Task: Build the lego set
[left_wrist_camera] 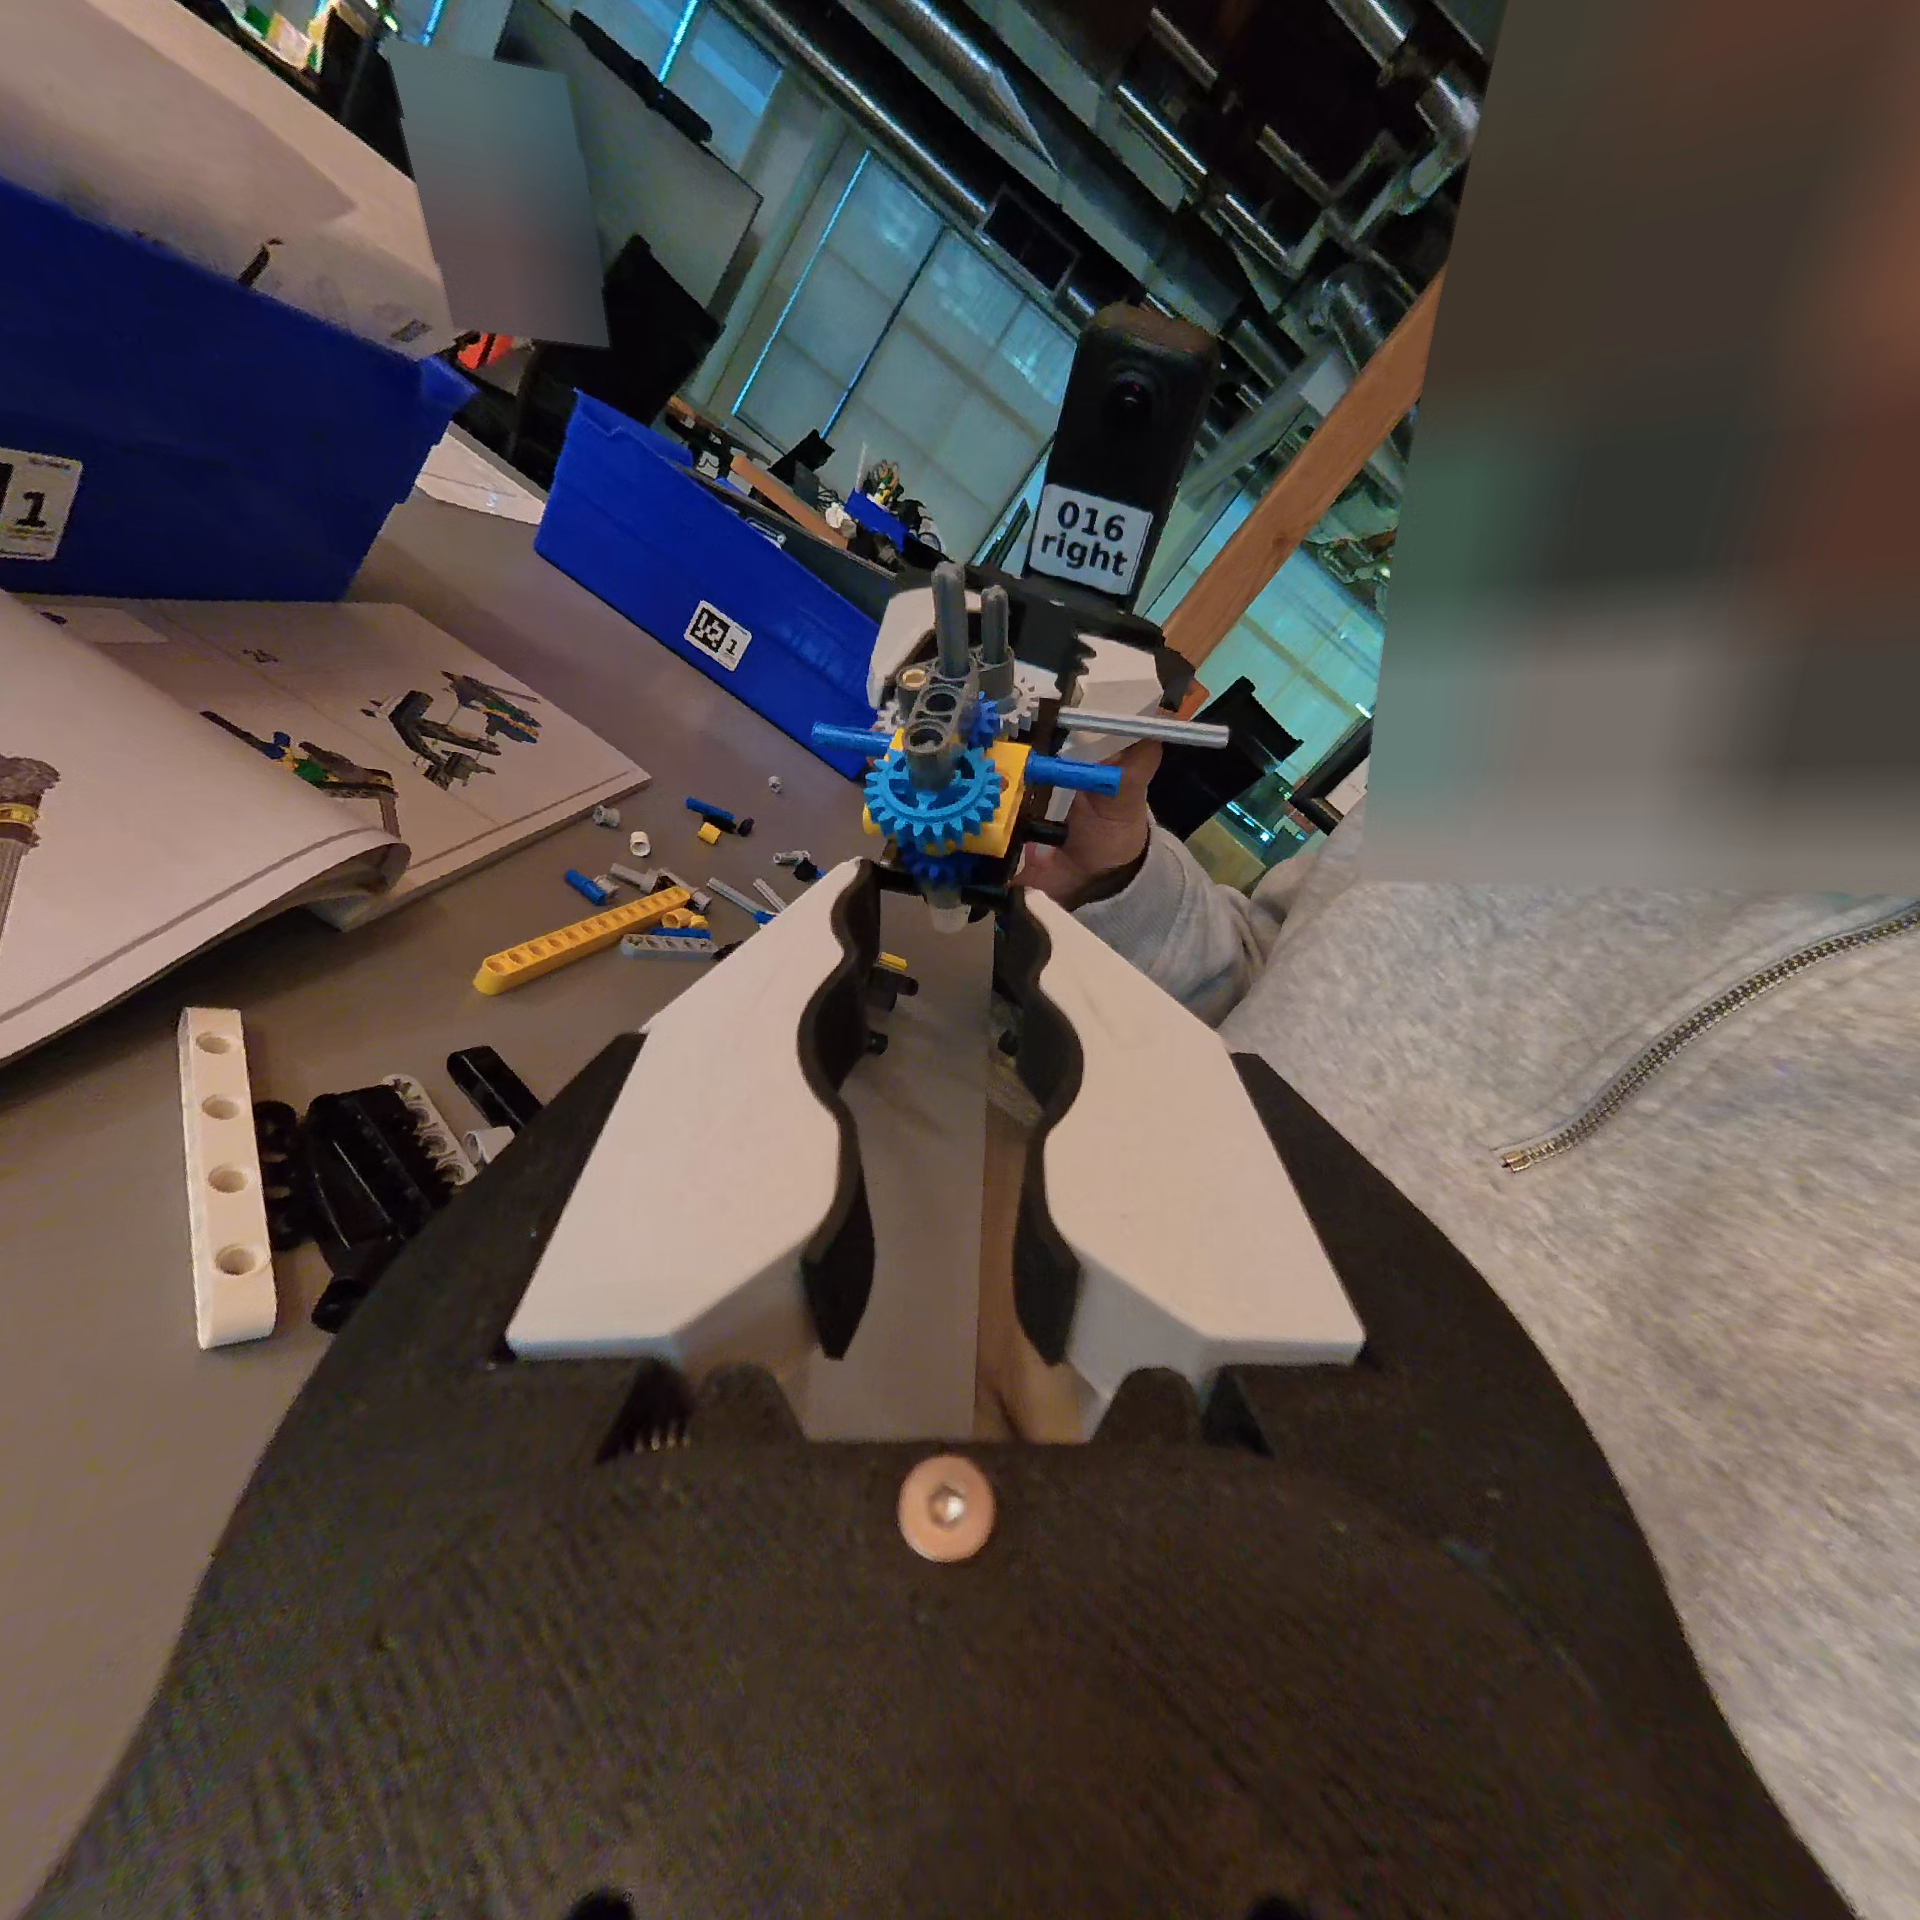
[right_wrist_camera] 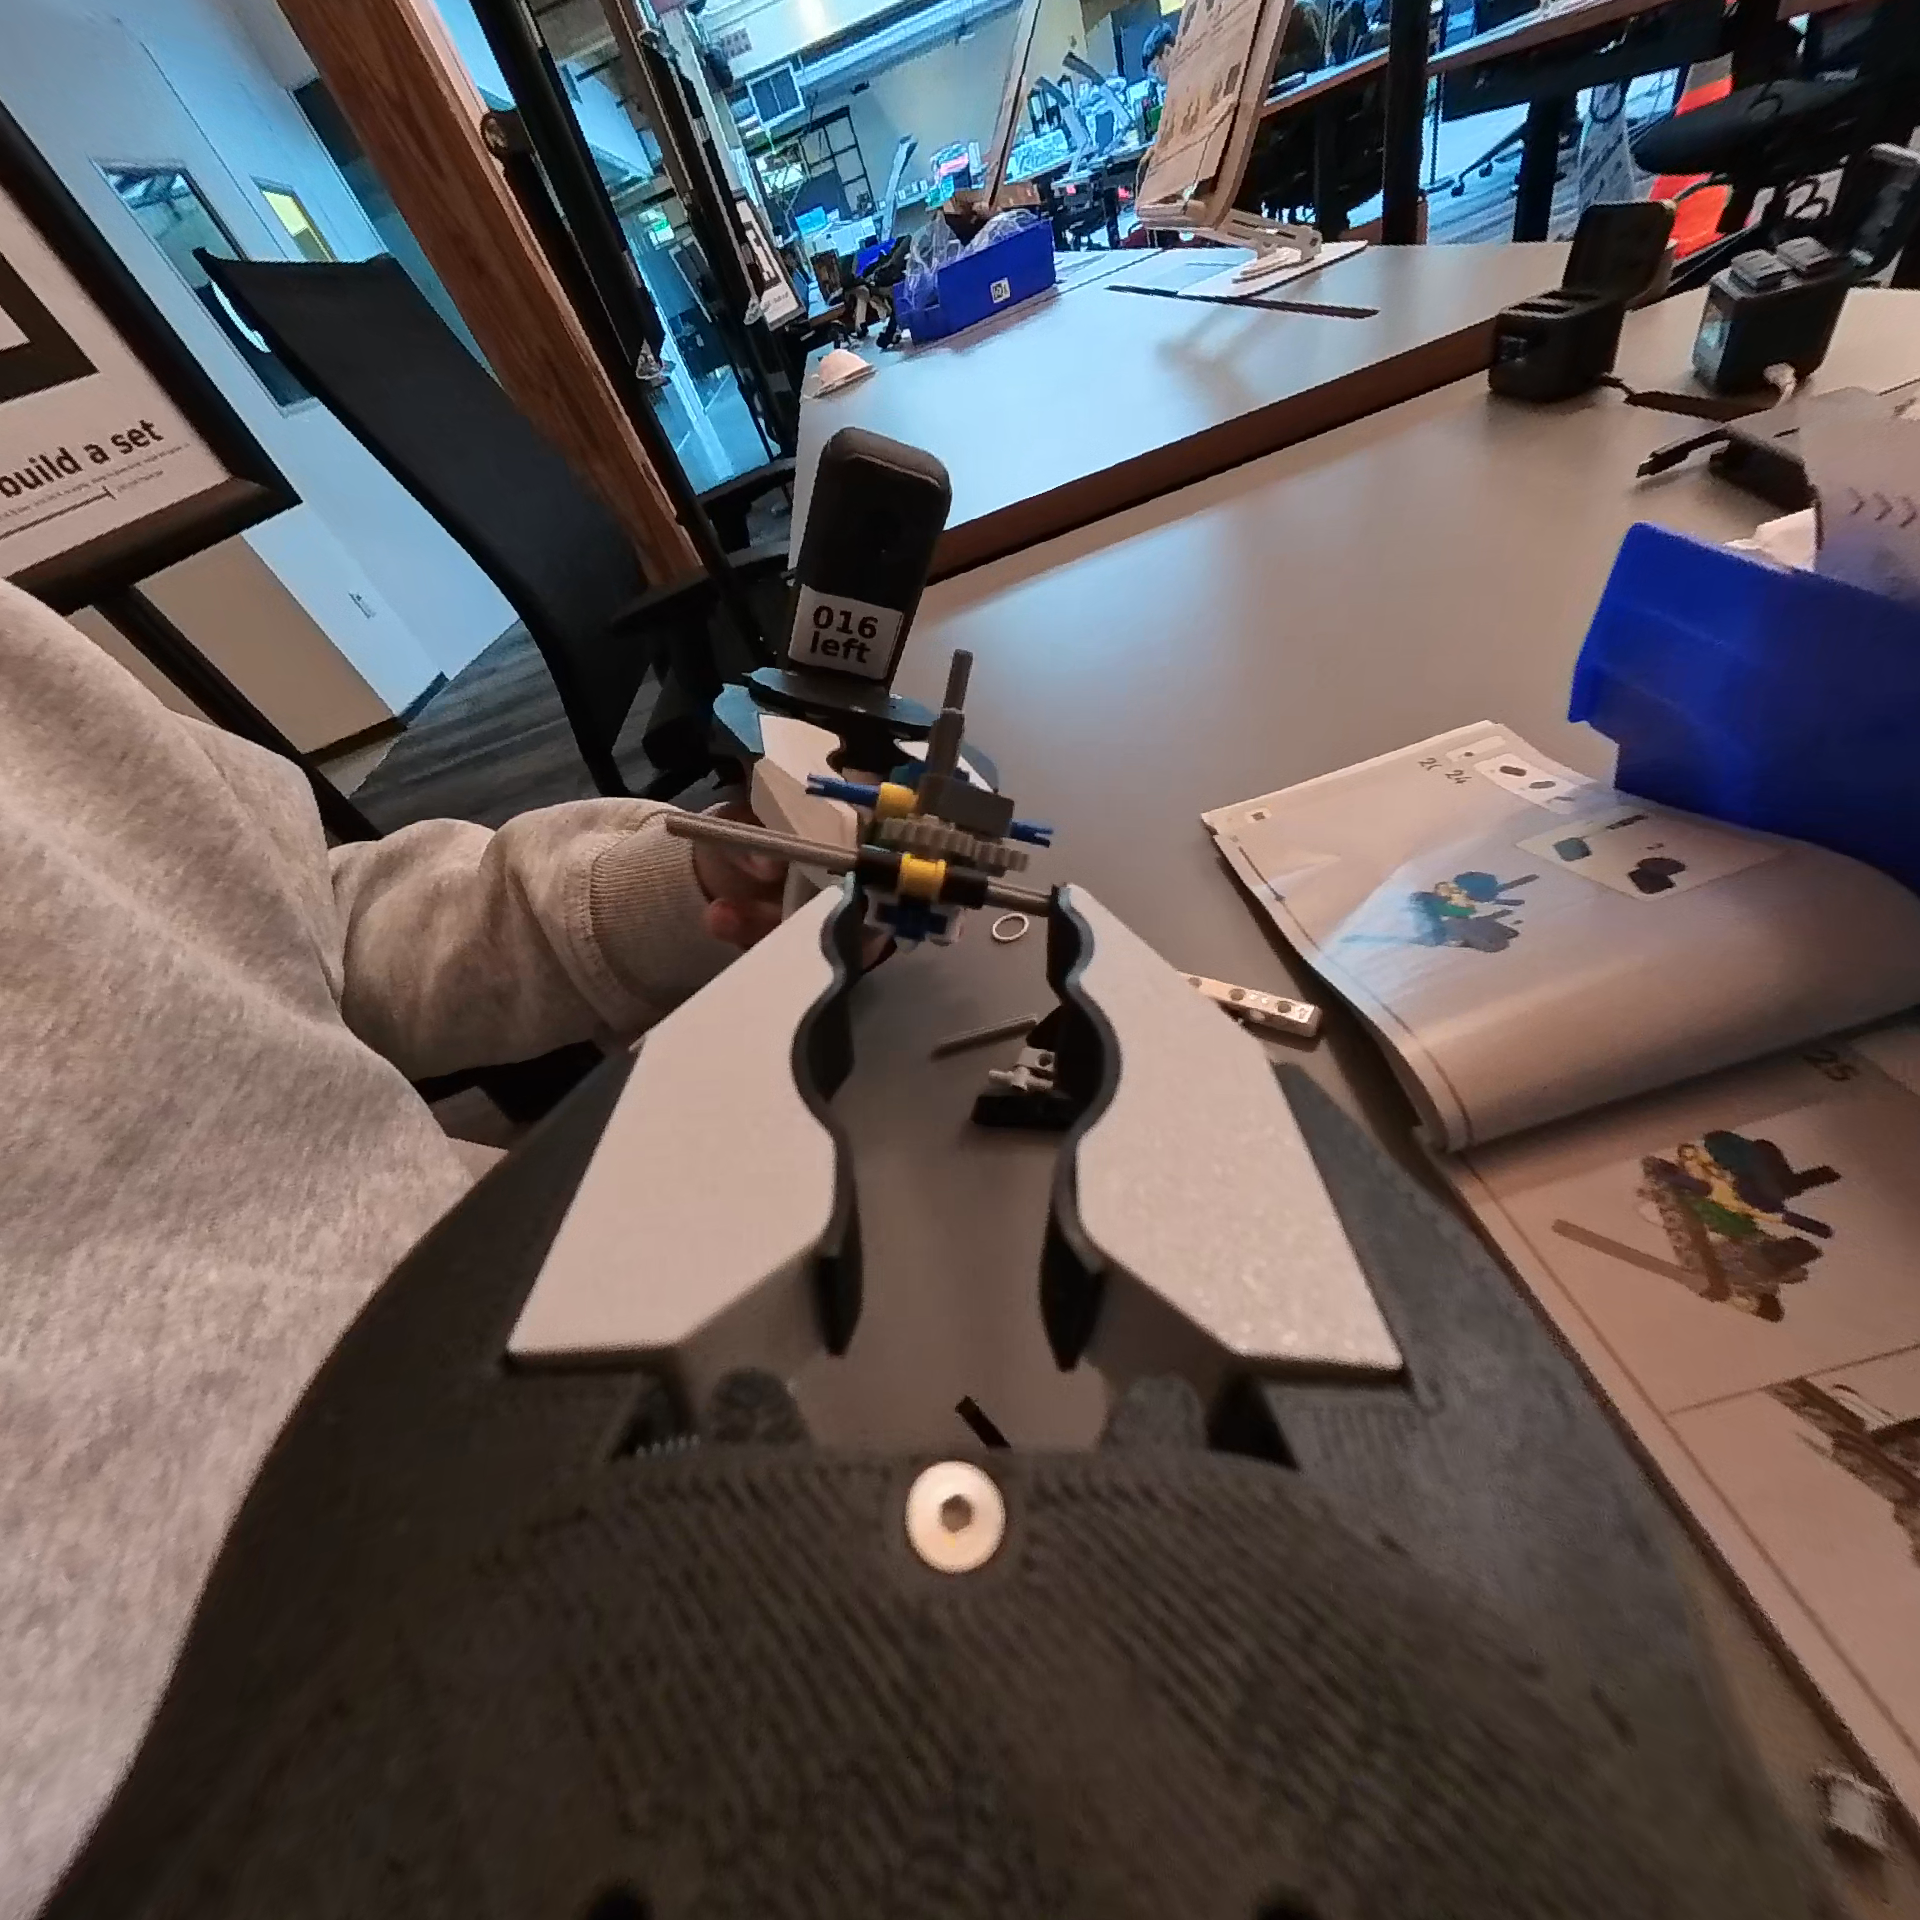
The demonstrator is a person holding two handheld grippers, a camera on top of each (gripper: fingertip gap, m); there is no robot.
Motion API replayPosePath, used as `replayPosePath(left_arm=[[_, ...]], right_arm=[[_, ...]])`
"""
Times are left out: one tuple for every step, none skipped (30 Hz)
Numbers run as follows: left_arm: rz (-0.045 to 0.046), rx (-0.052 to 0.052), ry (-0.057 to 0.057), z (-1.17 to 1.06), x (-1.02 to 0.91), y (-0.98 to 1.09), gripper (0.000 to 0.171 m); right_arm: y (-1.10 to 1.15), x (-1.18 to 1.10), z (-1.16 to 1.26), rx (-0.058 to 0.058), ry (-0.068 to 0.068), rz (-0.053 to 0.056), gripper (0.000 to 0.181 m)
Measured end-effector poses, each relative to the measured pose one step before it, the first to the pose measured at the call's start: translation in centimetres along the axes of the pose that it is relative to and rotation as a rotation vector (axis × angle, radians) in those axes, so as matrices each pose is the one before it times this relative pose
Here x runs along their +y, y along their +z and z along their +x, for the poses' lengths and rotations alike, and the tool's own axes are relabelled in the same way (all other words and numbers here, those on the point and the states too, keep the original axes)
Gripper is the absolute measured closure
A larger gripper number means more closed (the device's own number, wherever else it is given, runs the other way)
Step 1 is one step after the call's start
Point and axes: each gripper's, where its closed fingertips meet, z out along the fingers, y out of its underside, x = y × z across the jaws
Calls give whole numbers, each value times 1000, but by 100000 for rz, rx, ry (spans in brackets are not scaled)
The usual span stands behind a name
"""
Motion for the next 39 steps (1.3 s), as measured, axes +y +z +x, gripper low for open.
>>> replayPosePath(left_arm=[[-136, -68, -19, -1, 27, 7, 150], [-193, -45, 16, -9, 43, 16, 150], [-219, -46, -31, -6, 46, 14, 150], [-347, -26, -173, -13, 66, 37, 150], [-498, -8, -177, -16, 102, 69, 150], [-658, 33, -127, -6, 135, 97, 150], [-668, 412, -12, 50, 144, 99, 150], [-200, 47, -438, -3, 61, 95, 150], [-580, 162, -375, -14, 127, 107, 150], [-1283, -16, -703, -66, 233, 133, 150], [-1097, -166, -379, -100, 194, 112, 150], [-560, 112, -224, -49, 116, 83, 150], [-195, 346, -183, 30, 62, 77, 150], [-63, 234, 57, 49, 18, 53, 150], [101, 117, 164, 52, -13, 34, 150], [7, -85, 158, 26, -14, -3, 150], [33, -62, 228, 45, -15, -10, 150], [119, -25, 128, 41, -15, -14, 150], [140, -52, 82, 24, -19, -17, 150], [45, 46, 32, 21, -8, -15, 150], [37, 85, -64, 10, 1, -20, 150], [18, 21, -103, -13, 2, -26, 150], [-76, -10, -37, -5, 16, -28, 150], [20, -54, -16, -22, 7, -31, 150], [96, -64, -51, -8, -6, -30, 150], [-15, -136, -18, -24, 8, -24, 150], [-24, -77, -12, -23, 4, -20, 150], [59, -93, -88, -19, 5, -20, 150], [37, -90, -76, -40, 6, -12, 150], [-32, -125, -71, -28, 16, -12, 150], [-36, -208, -60, -54, 20, -8, 150], [-11, -94, -62, -26, 1, -5, 150], [12, -128, -19, -26, 3, -8, 150], [-25, -149, 11, -31, 10, 11, 150], [40, -166, 3, -23, -6, 3, 150], [5, -162, 11, -33, 4, -9, 150], [34, -104, -30, -29, -6, -2, 150], [68, -73, -61, -16, -5, -4, 150], [98, -58, -74, -36, -3, -7, 150]], right_arm=[[-30, 69, 2, 211, 220, 118, 147], [-32, 89, -4, 232, 281, 228, 147], [-58, 102, 0, 242, 483, 202, 147], [-65, 153, 8, 270, 746, 168, 148], [-104, 182, 13, 347, 1120, 280, 148], [-131, 204, 17, 551, 1444, 659, 148], [-171, 243, 56, 936, 1486, 860, 152], [-181, 256, 38, 743, 1377, 941, 152], [-177, 248, 1, 456, 1390, 807, 152], [-156, 245, 42, 797, 860, 437, 151], [-130, 228, 49, 1097, 222, -130, 151], [-98, 175, 13, 761, -36, -406, 151], [-91, 63, -15, 330, -156, -139, 151], [-68, -6, -21, 163, -218, 164, 151], [-46, -20, -29, 40, -198, 120, 151], [-18, -9, -27, -5, -218, -26, 152], [-10, -17, -31, -69, -140, -8, 152], [1, -23, -42, -107, -34, 17, 152], [5, 6, -31, -70, 49, 4, 151], [2, 8, -18, -67, 183, 8, 152], [5, 23, -19, -29, 184, -6, 152], [20, 35, -11, 33, 115, -104, 152], [18, 38, -8, 43, 102, -127, 152], [21, 24, 2, 59, 116, -50, 152], [30, 28, 0, 83, 115, 11, 152], [34, 15, 8, 103, 147, -2, 152], [24, 11, 6, 65, 199, 19, 152], [16, 2, 12, 65, 215, 75, 152], [16, 13, 17, 60, 196, 63, 153], [20, 26, 25, 17, 209, -9, 153], [11, 26, 24, 53, 265, 4, 153], [15, 19, 21, 25, 252, 53, 153], [8, 33, 18, -29, 187, -44, 153], [5, 26, 14, -25, 202, -62, 153], [-11, 4, 16, -4, 241, 40, 153], [7, 17, 29, -43, 270, 19, 154], [3, 24, 6, -96, 207, 31, 154], [-4, -3, 9, -106, 233, 233, 154], [13, 8, 5, -135, 333, 182, 154]])
